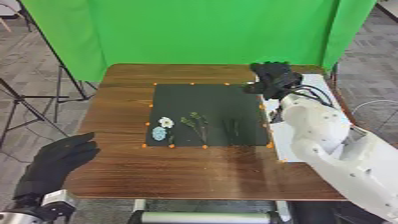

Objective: Arrange flowers

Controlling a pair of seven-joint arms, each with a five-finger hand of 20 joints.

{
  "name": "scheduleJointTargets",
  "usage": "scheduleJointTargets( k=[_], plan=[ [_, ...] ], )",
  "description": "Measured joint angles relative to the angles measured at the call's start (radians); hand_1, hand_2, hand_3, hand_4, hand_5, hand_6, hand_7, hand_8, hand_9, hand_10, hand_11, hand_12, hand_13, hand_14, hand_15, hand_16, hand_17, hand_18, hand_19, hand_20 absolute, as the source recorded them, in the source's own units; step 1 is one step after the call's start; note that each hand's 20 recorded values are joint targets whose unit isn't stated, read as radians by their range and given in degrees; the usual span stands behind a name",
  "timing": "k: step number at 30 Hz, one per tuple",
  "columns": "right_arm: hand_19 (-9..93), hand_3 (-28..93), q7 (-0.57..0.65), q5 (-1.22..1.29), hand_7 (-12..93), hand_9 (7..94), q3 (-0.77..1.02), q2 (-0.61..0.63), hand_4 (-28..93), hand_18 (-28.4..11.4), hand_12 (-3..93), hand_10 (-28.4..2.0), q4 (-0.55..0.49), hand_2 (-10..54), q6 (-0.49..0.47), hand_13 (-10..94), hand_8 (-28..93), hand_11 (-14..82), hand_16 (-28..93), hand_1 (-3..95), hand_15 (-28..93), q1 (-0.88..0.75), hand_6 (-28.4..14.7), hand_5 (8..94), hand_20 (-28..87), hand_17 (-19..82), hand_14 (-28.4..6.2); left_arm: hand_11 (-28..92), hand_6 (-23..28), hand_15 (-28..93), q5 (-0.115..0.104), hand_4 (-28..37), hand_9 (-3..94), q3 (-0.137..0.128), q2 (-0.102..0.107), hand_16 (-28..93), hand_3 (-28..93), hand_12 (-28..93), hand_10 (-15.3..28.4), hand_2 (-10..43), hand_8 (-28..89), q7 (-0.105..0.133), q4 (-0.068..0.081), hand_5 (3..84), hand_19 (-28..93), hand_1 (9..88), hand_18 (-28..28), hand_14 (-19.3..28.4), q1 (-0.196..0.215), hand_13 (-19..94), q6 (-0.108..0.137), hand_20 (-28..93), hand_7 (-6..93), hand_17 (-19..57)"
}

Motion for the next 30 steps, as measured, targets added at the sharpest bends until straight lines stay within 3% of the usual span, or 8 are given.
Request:
scheduleJointTargets(
  k=[8,30],
  plan=[
    [93,80,0.094,0.035,13,46.0,0.13,0.11,-25,-24.8,15.5,-21.4,0.114,2.9,-0.064,57,-10,15.1,11,18.3,78,-0.063,-8.7,43.4,20,32,-14.3,37,13.1,64,-0.001,-16.0,40.4,0.029,0.012,-14,83,11,22.6,3.7,-11,-0.001,0.0,45.6,59,27.7,22.7,28.4,-0.029,27,0.001,11,19.5,-8.9],
    [93,81,0.262,0.119,14,48.4,0.279,0.125,-26,-24.7,15.2,-20.8,0.239,1.6,-0.164,61,-11,14.5,10,20.9,81,-0.193,-8.7,46.9,23,35,-12.9,37,13.1,64,-0.007,-16.0,40.4,0.056,0.025,-14,83,11,22.6,3.6,-11,0.003,0.005,45.6,59,27.6,22.7,28.4,-0.057,27,0.001,11,19.6,-8.9]
  ],
)
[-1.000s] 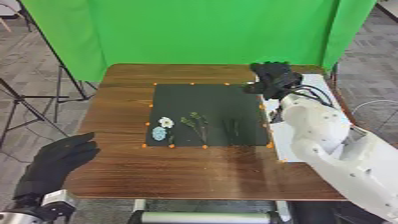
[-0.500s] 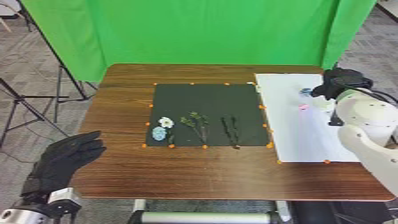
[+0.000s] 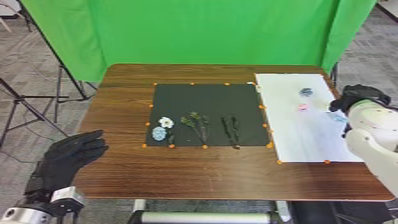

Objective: Arrange flowers

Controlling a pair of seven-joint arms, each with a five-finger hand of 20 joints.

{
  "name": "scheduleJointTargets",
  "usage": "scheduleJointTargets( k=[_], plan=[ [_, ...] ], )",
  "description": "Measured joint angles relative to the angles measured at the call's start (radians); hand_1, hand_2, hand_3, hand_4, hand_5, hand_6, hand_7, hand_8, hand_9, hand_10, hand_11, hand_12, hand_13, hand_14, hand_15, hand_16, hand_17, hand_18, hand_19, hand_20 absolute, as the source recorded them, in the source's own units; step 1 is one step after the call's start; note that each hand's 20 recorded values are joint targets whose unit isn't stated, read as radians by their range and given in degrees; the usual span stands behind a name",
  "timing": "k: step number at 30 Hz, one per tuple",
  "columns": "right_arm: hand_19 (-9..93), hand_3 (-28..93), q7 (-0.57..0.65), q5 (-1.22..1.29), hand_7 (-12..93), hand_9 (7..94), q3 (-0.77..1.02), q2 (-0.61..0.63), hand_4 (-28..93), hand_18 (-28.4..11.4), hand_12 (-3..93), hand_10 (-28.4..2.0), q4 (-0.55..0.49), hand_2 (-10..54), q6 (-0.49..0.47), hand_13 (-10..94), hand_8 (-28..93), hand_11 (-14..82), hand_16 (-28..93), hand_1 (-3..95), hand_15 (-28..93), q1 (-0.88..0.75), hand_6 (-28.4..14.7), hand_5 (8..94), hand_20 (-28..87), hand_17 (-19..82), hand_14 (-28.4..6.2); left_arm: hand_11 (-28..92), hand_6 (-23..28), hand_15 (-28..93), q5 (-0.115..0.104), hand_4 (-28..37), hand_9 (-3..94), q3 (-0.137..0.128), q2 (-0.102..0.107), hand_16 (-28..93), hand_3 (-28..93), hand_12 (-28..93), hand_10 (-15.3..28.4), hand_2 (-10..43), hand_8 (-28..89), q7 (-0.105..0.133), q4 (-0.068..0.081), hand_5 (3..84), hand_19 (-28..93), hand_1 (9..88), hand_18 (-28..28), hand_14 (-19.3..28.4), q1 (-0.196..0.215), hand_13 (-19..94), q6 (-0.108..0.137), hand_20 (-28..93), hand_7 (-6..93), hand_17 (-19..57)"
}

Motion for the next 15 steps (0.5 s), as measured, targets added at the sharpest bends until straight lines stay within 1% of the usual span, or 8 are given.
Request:
scheduleJointTargets(
  k=[7,15],
  plan=[
    [93,81,0.025,0.029,13,48.5,0.013,-0.01,-26,-24.7,14.9,-20.8,0.017,1.3,-0.011,61,-11,14.5,11,21.2,81,-0.016,-9.0,47.1,24,35,-12.9,36,13.1,64,0.0,-16.0,40.4,0.001,0.004,-14,83,11,22.7,3.6,-11,0.001,0.004,45.6,59,27.6,22.7,28.4,-0.006,27,-0.001,11,19.6,-8.9],
    [93,81,0.032,0.037,13,48.5,0.002,-0.032,-26,-24.8,14.9,-21.0,0.033,0.9,-0.024,61,-10,14.2,10,21.6,82,-0.013,-9.3,47.2,24,35,-12.8,37,13.0,64,0.0,-16.0,40.4,0.012,0.011,-14,83,11,22.6,3.6,-11,0.008,0.008,45.6,59,27.6,22.7,28.4,-0.017,27,-0.001,11,19.6,-8.9]
  ],
)
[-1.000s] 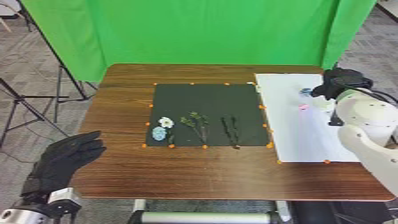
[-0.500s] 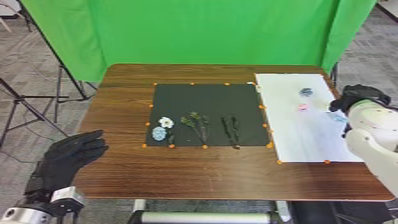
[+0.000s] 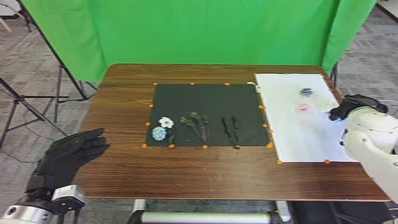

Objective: Arrange flowers

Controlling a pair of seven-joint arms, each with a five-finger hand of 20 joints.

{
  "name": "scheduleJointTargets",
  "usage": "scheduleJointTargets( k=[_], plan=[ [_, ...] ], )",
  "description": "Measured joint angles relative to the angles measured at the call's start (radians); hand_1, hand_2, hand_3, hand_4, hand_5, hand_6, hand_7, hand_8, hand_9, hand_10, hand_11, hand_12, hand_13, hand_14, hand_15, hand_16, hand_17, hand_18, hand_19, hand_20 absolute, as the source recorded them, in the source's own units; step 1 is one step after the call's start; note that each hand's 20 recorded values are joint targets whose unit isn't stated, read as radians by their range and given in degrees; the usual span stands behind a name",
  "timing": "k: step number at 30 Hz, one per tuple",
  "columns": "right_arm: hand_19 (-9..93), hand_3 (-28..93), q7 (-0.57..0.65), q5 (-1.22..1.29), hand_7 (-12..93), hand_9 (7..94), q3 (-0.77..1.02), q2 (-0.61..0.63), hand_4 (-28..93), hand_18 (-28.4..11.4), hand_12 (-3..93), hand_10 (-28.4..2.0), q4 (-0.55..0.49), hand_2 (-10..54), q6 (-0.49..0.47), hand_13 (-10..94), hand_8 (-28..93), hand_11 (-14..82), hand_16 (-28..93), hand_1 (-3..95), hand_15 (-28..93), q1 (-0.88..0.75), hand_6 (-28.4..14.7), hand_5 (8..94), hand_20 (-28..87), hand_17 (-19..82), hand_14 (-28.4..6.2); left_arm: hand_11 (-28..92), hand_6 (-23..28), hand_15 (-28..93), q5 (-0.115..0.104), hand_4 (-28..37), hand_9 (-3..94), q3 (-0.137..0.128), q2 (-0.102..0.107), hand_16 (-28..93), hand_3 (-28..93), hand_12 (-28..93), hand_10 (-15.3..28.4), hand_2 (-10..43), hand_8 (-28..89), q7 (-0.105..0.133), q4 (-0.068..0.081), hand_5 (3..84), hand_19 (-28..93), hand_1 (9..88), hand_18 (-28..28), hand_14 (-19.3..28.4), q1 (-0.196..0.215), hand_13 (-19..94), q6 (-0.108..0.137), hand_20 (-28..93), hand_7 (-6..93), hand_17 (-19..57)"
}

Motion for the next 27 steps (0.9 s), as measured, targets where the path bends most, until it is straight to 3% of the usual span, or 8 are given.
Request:
scheduleJointTargets(
  k=[15,21,27],
  plan=[
    [93,82,0.003,0.0,13,48.9,0.02,-0.013,-27,-24.9,14.8,-20.9,0.021,0.4,-0.013,61,-11,14.4,11,23.0,82,-0.01,-9.2,47.6,24,35,-12.9,37,13.1,64,-0.007,-15.9,40.4,0.013,0.006,-14,83,11,22.5,3.6,-11,0.015,0.003,45.6,59,27.6,22.7,28.4,-0.011,27,0.001,11,19.6,-8.8],
    [93,82,0.011,0.001,14,50.2,0.018,-0.013,-26,-24.9,14.6,-18.1,0.033,0.2,-0.015,63,-11,15.0,11,23.4,82,-0.012,-7.7,48.6,24,35,-12.2,37,13.1,64,-0.007,-16.0,40.3,0.015,0.006,-14,83,11,22.5,3.7,-11,0.015,0.004,45.6,59,27.6,22.7,28.4,-0.015,27,0.0,11,19.7,-8.9],
    [93,83,-0.016,0.002,14,49.6,0.02,0.027,-27,-24.8,14.6,-17.8,-0.016,-0.1,0.099,63,-11,14.8,11,23.6,82,-0.092,-7.4,48.2,24,35,-11.9,37,13.1,64,-0.011,-16.1,40.3,0.019,0.007,-14,83,11,22.6,3.7,-11,0.019,0.006,45.7,59,27.6,22.7,28.4,-0.015,27,0.001,11,19.6,-8.9]
  ],
)
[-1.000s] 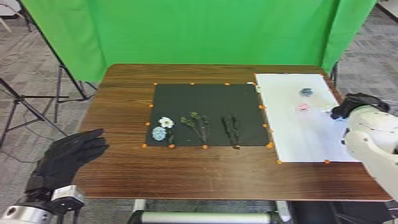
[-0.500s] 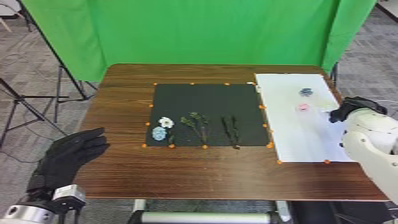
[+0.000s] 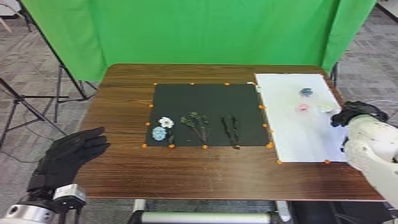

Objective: Arrange flowers

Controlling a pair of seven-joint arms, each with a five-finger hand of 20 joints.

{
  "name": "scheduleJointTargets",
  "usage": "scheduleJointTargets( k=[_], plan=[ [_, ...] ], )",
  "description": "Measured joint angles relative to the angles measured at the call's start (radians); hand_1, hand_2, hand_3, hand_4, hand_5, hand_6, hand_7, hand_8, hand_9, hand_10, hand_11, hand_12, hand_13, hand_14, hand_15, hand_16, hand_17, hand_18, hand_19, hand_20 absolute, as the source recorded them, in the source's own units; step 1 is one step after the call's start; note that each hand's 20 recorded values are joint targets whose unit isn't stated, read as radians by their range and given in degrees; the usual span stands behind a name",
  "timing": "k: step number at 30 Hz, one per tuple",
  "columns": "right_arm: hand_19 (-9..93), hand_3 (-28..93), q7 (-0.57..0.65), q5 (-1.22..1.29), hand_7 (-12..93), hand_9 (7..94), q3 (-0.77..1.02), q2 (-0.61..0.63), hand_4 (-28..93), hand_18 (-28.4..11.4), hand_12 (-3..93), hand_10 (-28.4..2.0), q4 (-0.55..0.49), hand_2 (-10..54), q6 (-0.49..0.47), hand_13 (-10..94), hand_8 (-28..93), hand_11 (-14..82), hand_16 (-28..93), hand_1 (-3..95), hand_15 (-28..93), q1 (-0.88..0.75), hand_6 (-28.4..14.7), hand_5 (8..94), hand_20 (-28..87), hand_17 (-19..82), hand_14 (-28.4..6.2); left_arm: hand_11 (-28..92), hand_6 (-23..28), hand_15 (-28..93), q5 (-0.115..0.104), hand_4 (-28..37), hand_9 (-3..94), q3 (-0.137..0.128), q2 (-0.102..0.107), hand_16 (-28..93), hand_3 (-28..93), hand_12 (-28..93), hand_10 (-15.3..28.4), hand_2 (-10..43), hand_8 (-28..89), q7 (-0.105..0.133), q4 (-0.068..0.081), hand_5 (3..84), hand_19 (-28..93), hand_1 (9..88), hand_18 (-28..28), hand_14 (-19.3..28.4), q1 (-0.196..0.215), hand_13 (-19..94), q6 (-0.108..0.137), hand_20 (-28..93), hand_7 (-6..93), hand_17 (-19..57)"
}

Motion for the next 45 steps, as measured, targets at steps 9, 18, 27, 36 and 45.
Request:
scheduleJointTargets(
  k=[9,18,27,36,45],
  plan=[
    [93,82,-0.038,-0.077,14,49.2,-0.049,0.005,-27,-24.8,14.7,-17.4,0.052,-0.3,-0.021,62,-11,14.9,12,24.2,81,0.003,-7.1,47.7,23,35,-11.8,37,13.1,64,-0.001,-16.0,40.4,0.01,0.001,-14,83,11,22.7,3.7,-11,0.003,0.002,45.7,59,27.6,22.7,28.4,-0.009,27,0.0,11,19.6,-8.9],
    [93,80,-0.023,-0.08,17,56.8,-0.138,-0.05,-28,-23.9,14.0,-12.5,0.104,0.0,-0.047,67,-13,17.1,12,30.8,80,0.161,-3.3,53.3,21,36,-9.2,37,13.1,64,-0.001,-16.0,40.4,0.013,0.0,-14,83,11,22.6,3.8,-11,-0.002,0.002,45.6,59,27.6,22.7,28.4,-0.018,27,-0.001,11,19.8,-8.9],
    [93,80,-0.022,-0.089,17,59.6,-0.147,-0.057,-28,-23.8,13.8,-12.3,0.1,-3.4,-0.037,69,-13,17.3,14,33.7,79,0.161,-2.5,56.1,20,36,-8.3,37,13.1,64,-0.001,-15.9,40.3,0.012,0.0,-14,83,11,22.6,3.9,-11,-0.003,0.003,45.6,59,27.6,22.7,28.4,-0.019,27,-0.002,11,19.7,-8.9],
    [93,82,0.005,-0.087,17,62.0,-0.144,-0.054,-28,-24.1,13.9,-15.2,0.094,-4.9,-0.039,70,-13,16.9,14,34.6,80,0.151,-2.8,56.7,21,37,-8.2,37,13.1,64,0.002,-15.7,40.4,0.011,0.0,-14,83,11,22.7,3.9,-11,-0.017,0.007,45.6,59,27.5,22.7,28.4,-0.025,27,-0.009,11,19.6,-8.9],
    [93,78,0.02,-0.065,20,76.3,-0.138,-0.055,-28,-23.0,17.9,-9.7,0.089,-8.9,-0.031,75,-7,19.3,16,44.7,79,0.14,-0.8,66.0,20,38,-5.6,37,13.1,64,0.003,-15.8,40.4,0.011,0.0,-14,83,11,22.6,3.9,-11,-0.021,0.01,45.6,59,27.6,22.7,28.4,-0.034,28,-0.014,11,19.6,-8.9]
  ],
)
